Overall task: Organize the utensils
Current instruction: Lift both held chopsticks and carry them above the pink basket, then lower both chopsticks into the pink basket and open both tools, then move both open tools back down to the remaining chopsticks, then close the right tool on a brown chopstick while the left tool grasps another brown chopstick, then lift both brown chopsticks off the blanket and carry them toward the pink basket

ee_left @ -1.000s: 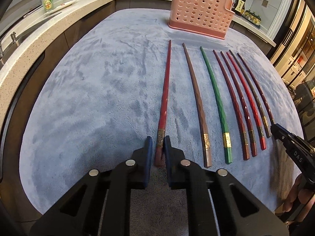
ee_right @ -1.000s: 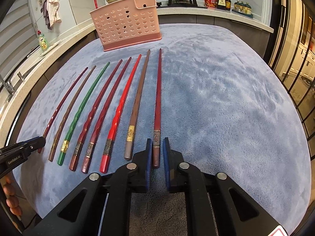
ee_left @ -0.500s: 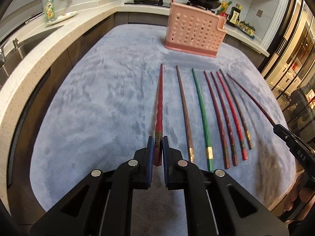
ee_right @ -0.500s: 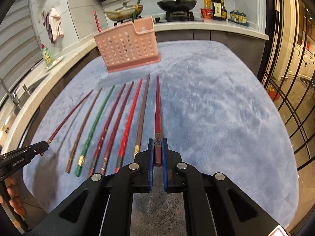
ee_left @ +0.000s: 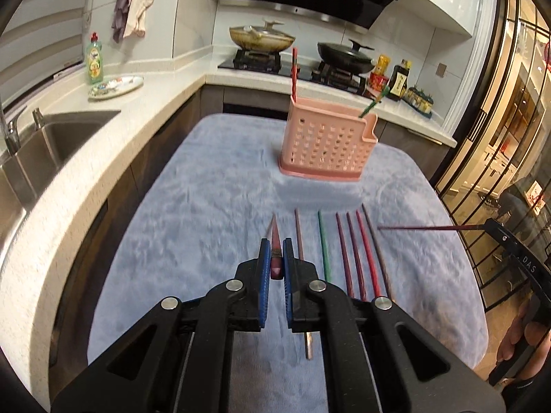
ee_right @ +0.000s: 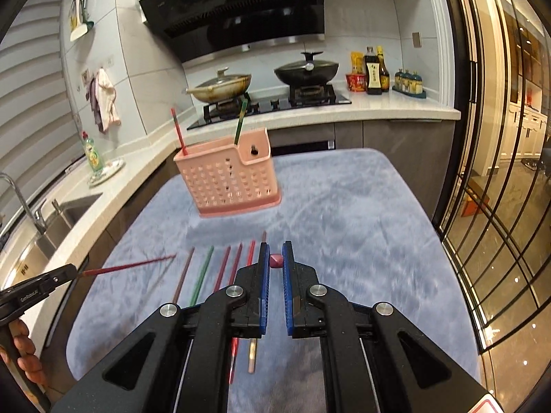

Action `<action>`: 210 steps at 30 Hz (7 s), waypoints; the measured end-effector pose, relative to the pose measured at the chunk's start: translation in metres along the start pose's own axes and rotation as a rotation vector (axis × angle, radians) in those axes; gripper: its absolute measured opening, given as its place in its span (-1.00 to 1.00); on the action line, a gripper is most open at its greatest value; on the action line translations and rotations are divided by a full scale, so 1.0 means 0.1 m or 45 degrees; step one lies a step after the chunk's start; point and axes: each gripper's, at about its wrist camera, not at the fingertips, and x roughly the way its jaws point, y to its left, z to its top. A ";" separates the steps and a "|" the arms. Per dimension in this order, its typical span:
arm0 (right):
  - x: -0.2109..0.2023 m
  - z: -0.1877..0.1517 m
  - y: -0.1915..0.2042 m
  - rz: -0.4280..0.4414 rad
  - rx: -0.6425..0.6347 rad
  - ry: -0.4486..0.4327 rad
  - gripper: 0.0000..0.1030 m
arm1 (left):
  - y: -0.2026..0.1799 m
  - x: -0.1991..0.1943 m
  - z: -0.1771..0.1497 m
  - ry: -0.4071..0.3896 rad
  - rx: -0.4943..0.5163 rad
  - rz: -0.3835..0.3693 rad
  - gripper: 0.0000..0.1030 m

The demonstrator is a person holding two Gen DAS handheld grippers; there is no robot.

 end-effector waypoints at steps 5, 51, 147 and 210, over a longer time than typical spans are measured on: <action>0.00 0.29 0.01 0.003 0.011 -0.061 -0.87 | -0.03 0.02 0.28 -0.053 0.008 0.009 -0.87; 1.52 2.25 0.50 0.207 0.135 -0.283 -0.87 | -0.55 0.96 2.59 -0.416 0.008 -0.022 -0.87; 0.81 -1.37 0.24 0.008 -0.079 0.422 -0.86 | -0.24 0.62 -0.93 0.252 0.106 0.160 0.23; 0.01 -0.10 0.11 0.072 -0.003 0.022 -0.87 | -0.20 0.16 -0.14 0.073 0.037 0.060 -0.86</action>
